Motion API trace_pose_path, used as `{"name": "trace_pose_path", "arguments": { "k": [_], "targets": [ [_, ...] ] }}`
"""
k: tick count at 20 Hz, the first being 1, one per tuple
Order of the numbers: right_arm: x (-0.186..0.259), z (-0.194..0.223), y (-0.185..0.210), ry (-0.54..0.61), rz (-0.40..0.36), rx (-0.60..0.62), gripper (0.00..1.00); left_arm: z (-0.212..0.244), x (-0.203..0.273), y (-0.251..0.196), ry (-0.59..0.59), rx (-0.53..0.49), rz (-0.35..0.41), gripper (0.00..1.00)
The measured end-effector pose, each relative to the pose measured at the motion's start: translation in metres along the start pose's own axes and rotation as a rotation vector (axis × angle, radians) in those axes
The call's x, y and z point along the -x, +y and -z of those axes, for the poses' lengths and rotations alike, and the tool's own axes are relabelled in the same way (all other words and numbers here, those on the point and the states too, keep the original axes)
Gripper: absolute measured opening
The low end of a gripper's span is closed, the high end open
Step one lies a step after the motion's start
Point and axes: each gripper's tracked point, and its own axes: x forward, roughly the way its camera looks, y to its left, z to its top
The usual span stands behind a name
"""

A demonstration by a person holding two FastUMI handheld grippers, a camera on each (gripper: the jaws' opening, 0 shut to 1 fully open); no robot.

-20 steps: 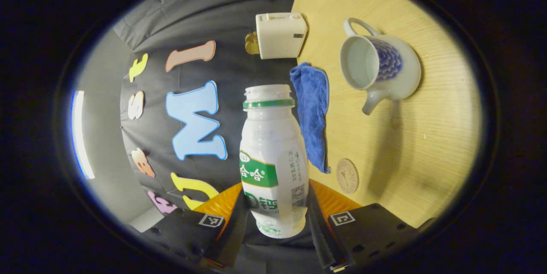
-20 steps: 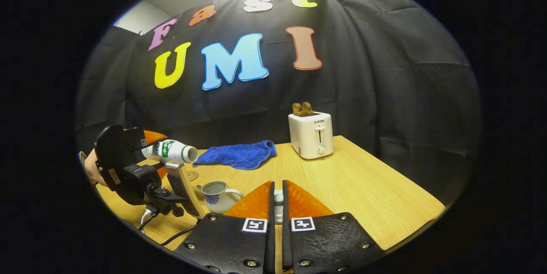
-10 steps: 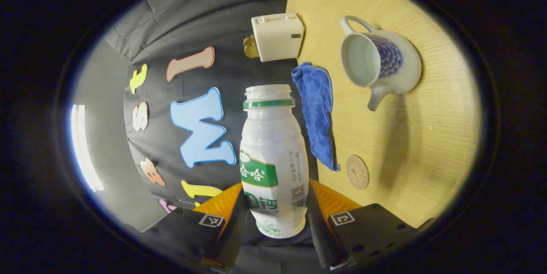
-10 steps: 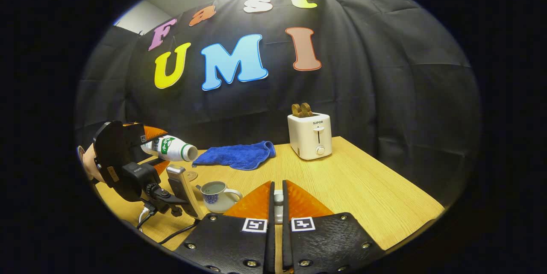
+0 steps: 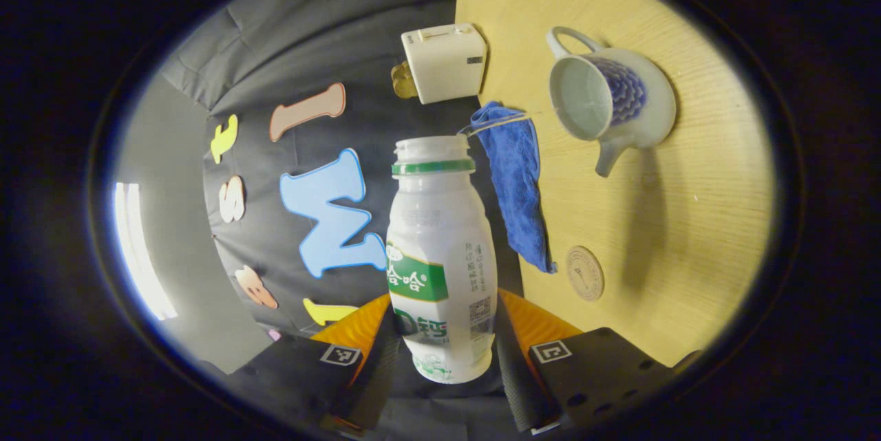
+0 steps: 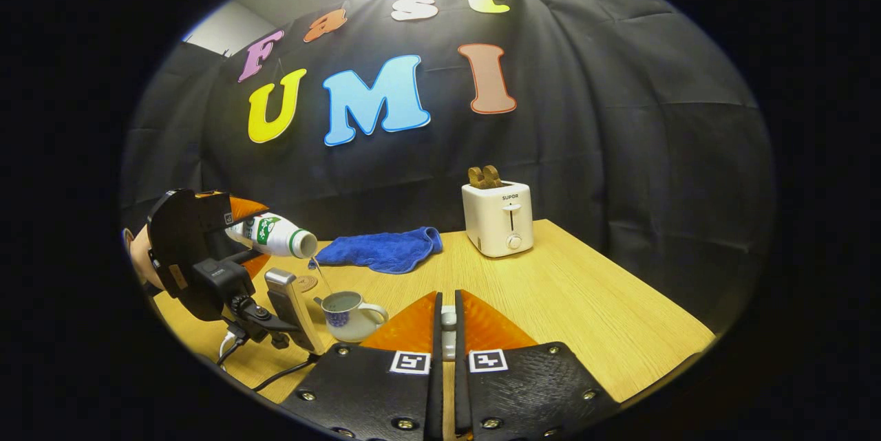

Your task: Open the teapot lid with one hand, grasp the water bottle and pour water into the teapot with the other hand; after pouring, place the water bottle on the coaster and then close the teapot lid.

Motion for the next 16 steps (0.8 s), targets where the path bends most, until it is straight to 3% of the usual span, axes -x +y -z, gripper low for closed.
{"name": "trace_pose_path", "arguments": {
  "k": [3, 6, 7, 15, 16],
  "targets": [
    [0.0, 0.002, -0.002, 0.001, 0.002, -0.004, 0.06, -0.003, 0.0, 0.002, -0.003, -0.013, -0.007, 0.7],
    [0.001, 0.002, -0.004, 0.0, 0.005, -0.005, 0.06, -0.002, 0.0, 0.004, -0.005, -0.025, -0.01, 0.69],
    [0.001, 0.002, -0.005, -0.001, 0.005, -0.005, 0.06, -0.002, 0.0, 0.005, -0.003, -0.028, -0.01, 0.75],
    [0.002, 0.002, -0.006, -0.002, 0.005, -0.008, 0.06, 0.0, 0.0, 0.01, 0.0, -0.057, -0.021, 0.7],
    [0.003, 0.001, -0.006, -0.002, 0.005, -0.007, 0.06, 0.0, 0.0, 0.011, -0.001, -0.063, -0.022, 0.8]
  ]
}}
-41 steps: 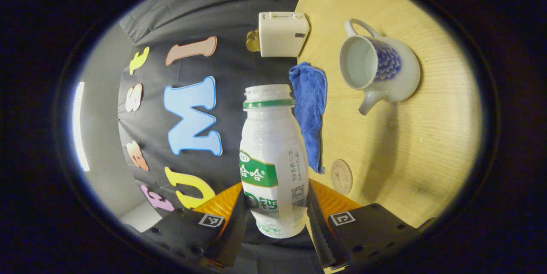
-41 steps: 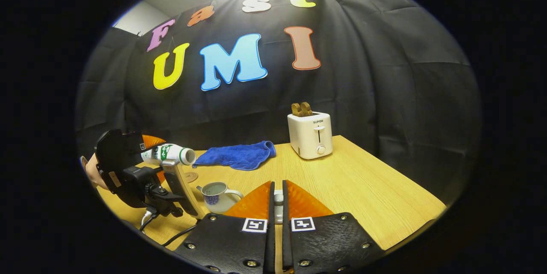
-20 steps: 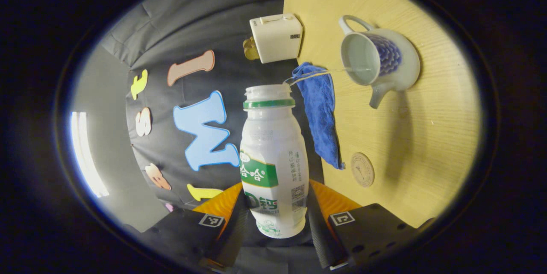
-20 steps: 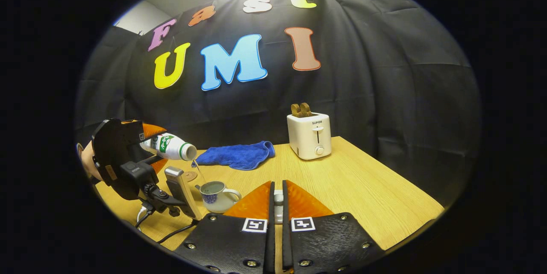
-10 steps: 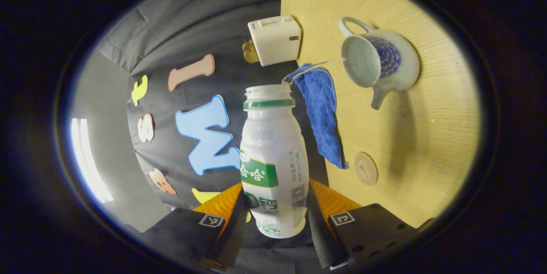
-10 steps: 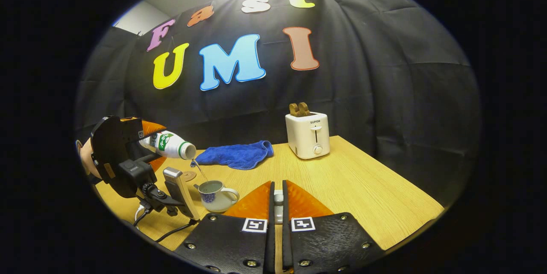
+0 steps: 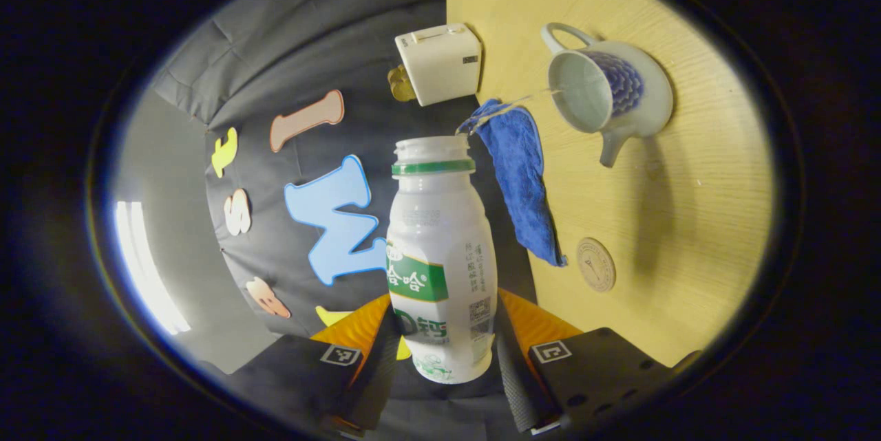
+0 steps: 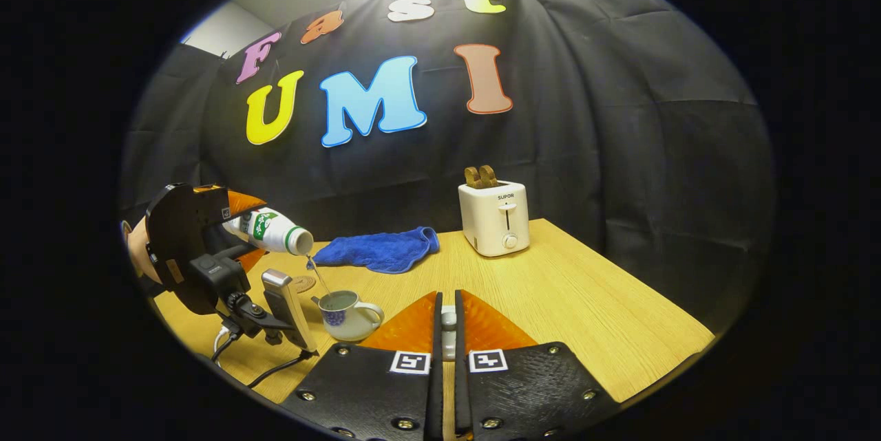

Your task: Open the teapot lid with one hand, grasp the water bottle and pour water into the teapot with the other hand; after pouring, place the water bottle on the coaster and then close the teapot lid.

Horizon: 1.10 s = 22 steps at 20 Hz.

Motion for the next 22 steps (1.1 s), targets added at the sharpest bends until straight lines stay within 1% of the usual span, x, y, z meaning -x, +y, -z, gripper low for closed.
{"name": "trace_pose_path", "arguments": {
  "k": [2, 3, 5, 6, 10, 11, 12, 18, 19, 20, 21, 22],
  "targets": [
    [0.0, 0.0005, -0.0008, 0.0, 0.001, 0.001, 0.06, 0.0003, -0.0003, 0.0014, 0.001, -0.01, -0.003, 0.8],
    [-0.0005, 0.0009, -0.0012, -0.001, 0.0, 0.002, 0.06, 0.001, 0.0, 0.0022, 0.002, -0.014, -0.005, 0.7],
    [0.0005, 0.0003, -0.0007, -0.002, -0.001, 0.003, 0.06, 0.0019, -0.0005, 0.0026, 0.003, -0.02, -0.006, 0.7],
    [0.0016, -0.0002, -0.0002, -0.003, -0.003, 0.005, 0.06, 0.0015, -0.0003, 0.0036, 0.002, -0.025, -0.005, 0.75],
    [0.0023, -0.0006, 0.0007, -0.004, -0.006, 0.009, 0.06, 0.0026, -0.0007, 0.005, 0.004, -0.038, -0.005, 0.75],
    [0.0019, 0.0, 0.0016, -0.004, -0.008, 0.01, 0.06, 0.0033, -0.001, 0.0053, 0.004, -0.041, -0.004, 0.7],
    [0.002, -0.0005, 0.0021, -0.003, -0.009, 0.011, 0.06, 0.0026, -0.0008, 0.0054, 0.004, -0.045, -0.005, 0.75],
    [0.0012, 0.0006, 0.0033, -0.001, -0.014, 0.019, 0.06, 0.0004, -0.0051, 0.0065, -0.004, -0.08, -0.002, 0.75],
    [0.0008, 0.0011, 0.0037, 0.0, -0.016, 0.019, 0.06, -0.0001, -0.0051, 0.0065, -0.005, -0.088, -0.003, 0.8],
    [0.0006, 0.0011, 0.0038, 0.002, -0.017, 0.019, 0.06, -0.0003, -0.0066, 0.007, -0.006, -0.095, -0.003, 0.8],
    [0.0, 0.0025, 0.0037, 0.004, -0.019, 0.019, 0.06, -0.0016, -0.0066, 0.0069, -0.008, -0.101, -0.004, 0.75],
    [0.0003, 0.0021, 0.004, 0.005, -0.02, 0.019, 0.06, -0.0018, -0.0073, 0.0075, -0.009, -0.108, -0.003, 0.75]
  ]
}}
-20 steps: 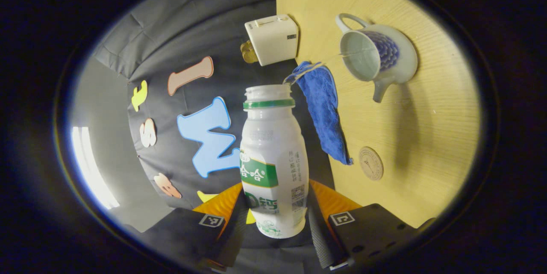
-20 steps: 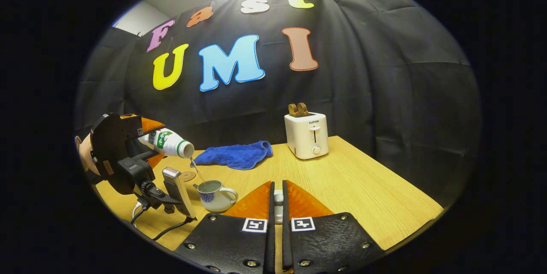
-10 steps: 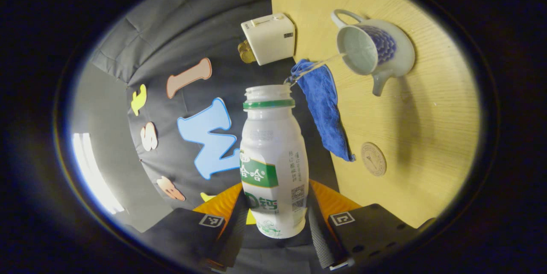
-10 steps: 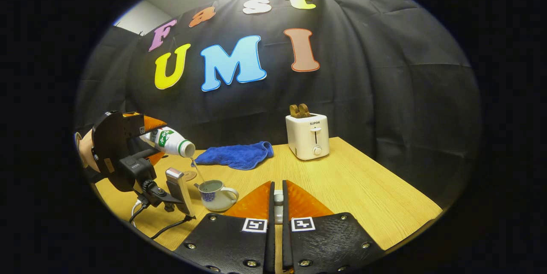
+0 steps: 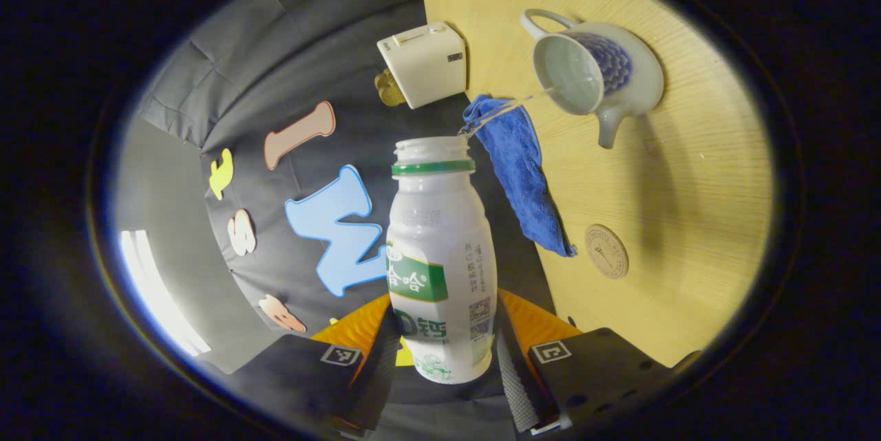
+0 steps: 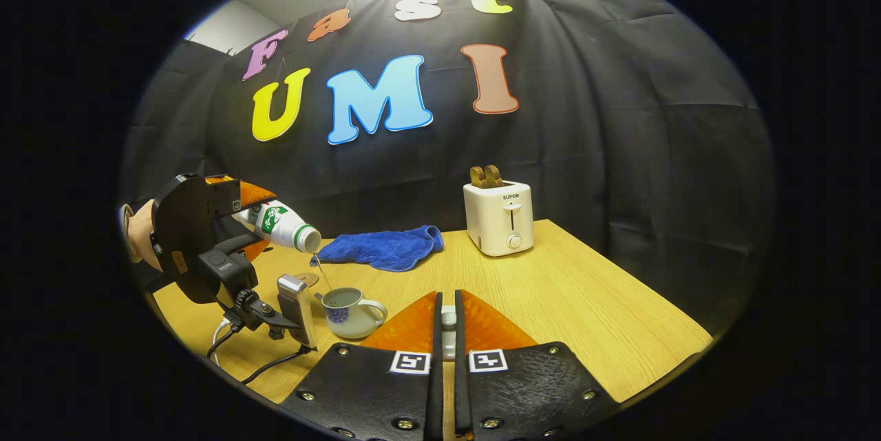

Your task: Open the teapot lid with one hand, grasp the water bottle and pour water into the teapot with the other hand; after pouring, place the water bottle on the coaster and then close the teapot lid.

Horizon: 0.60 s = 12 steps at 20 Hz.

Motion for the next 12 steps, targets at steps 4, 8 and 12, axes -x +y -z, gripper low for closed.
{"name": "trace_pose_path", "arguments": {
  "k": [4, 8, 12],
  "targets": [
    [-0.001, 0.001, 0.002, 0.003, -0.008, 0.001, 0.06, -0.003, -0.003, 0.001, -0.006, -0.028, -0.003, 0.75],
    [-0.004, 0.003, 0.003, 0.009, -0.018, 0.003, 0.06, -0.006, -0.002, 0.006, -0.015, -0.059, -0.013, 0.75],
    [-0.004, 0.003, 0.002, 0.008, -0.016, 0.006, 0.06, -0.01, -0.002, 0.009, -0.028, -0.086, -0.028, 0.8]
  ]
}}
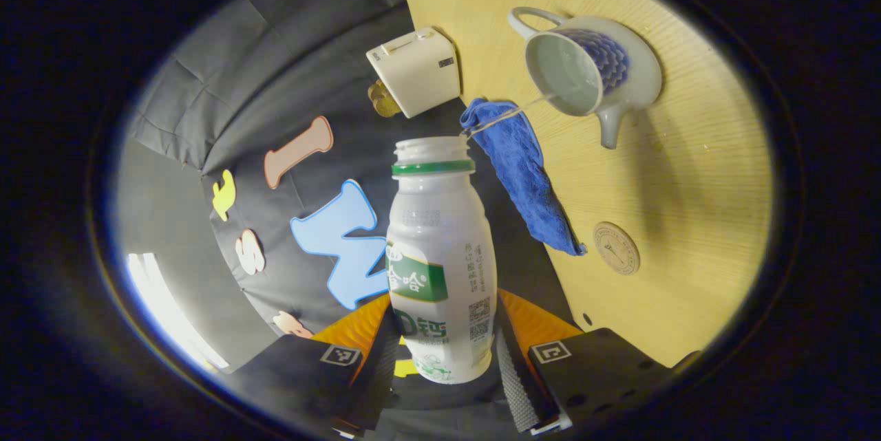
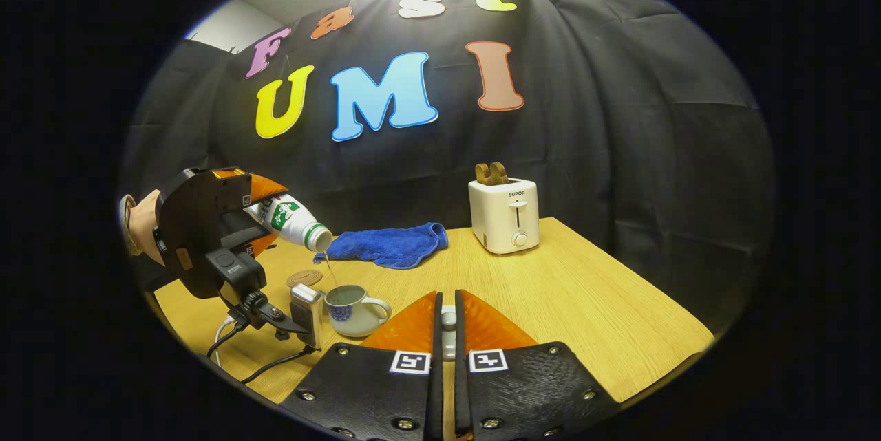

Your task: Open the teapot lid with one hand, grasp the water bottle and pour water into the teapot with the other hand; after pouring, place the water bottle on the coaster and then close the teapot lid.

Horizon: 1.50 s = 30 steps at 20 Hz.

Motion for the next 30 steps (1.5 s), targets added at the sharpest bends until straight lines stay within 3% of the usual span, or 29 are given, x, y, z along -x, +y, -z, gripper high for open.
{"name": "trace_pose_path", "arguments": {
  "k": [3, 4, 5, 7, 8, 11, 12, 14, 15, 17, 20, 23, 25, 26, 30],
  "targets": [
    [0.0, 0.002, -0.001, 0.001, 0.001, -0.001, 0.06, -0.001, 0.0, 0.003, -0.006, -0.022, -0.004, 0.8],
    [0.0, 0.002, -0.001, 0.002, 0.002, -0.001, 0.06, -0.002, 0.0, 0.004, -0.006, -0.028, -0.006, 0.75],
    [0.0, 0.003, -0.001, 0.004, 0.001, -0.002, 0.06, -0.002, 0.0, 0.005, -0.008, -0.034, -0.009, 0.8],
    [0.0, 0.003, -0.001, 0.003, 0.0, -0.005, 0.06, -0.004, 0.001, 0.008, -0.013, -0.048, -0.019, 0.8],
    [0.0, 0.002, -0.002, 0.001, 0.002, -0.005, 0.06, -0.004, 0.0, 0.009, -0.015, -0.055, -0.022, 0.75],
    [0.0, 0.003, 0.0, 0.001, -0.003, -0.007, 0.06, -0.003, -0.001, 0.01, -0.016, -0.066, -0.029, 0.75],
    [-0.001, 0.003, 0.001, 0.005, -0.006, -0.008, 0.06, -0.003, -0.001, 0.011, -0.017, -0.067, -0.03, 0.8],
    [-0.001, 0.004, 0.001, 0.008, -0.011, -0.009, 0.06, -0.005, 0.0, 0.011, -0.021, -0.067, -0.036, 0.8],
    [-0.001, 0.004, 0.001, 0.007, -0.011, -0.009, 0.06, -0.007, 0.0, 0.012, -0.025, -0.067, -0.039, 0.75],
    [-0.001, 0.005, 0.001, 0.009, -0.011, -0.007, 0.06, -0.009, 0.001, 0.013, -0.031, -0.064, -0.045, 0.8],
    [0.0, 0.003, 0.001, 0.007, -0.008, -0.002, 0.06, -0.011, 0.003, 0.012, -0.038, -0.033, -0.051, 0.8],
    [0.001, 0.001, 0.001, 0.001, -0.002, 0.006, 0.06, -0.004, 0.011, -0.002, -0.039, 0.152, 0.028, 0.81],
    [0.001, -0.001, 0.003, 0.002, 0.002, 0.009, 0.06, -0.003, 0.015, -0.007, -0.042, 0.268, 0.065, 0.68],
    [0.001, -0.002, 0.004, 0.0, 0.004, 0.012, 0.06, -0.002, 0.016, -0.011, -0.041, 0.325, 0.082, 0.82],
    [0.002, -0.008, 0.012, -0.002, 0.003, 0.037, 0.06, 0.007, 0.023, -0.024, -0.028, 0.624, 0.141, 0.81]
  ]
}}
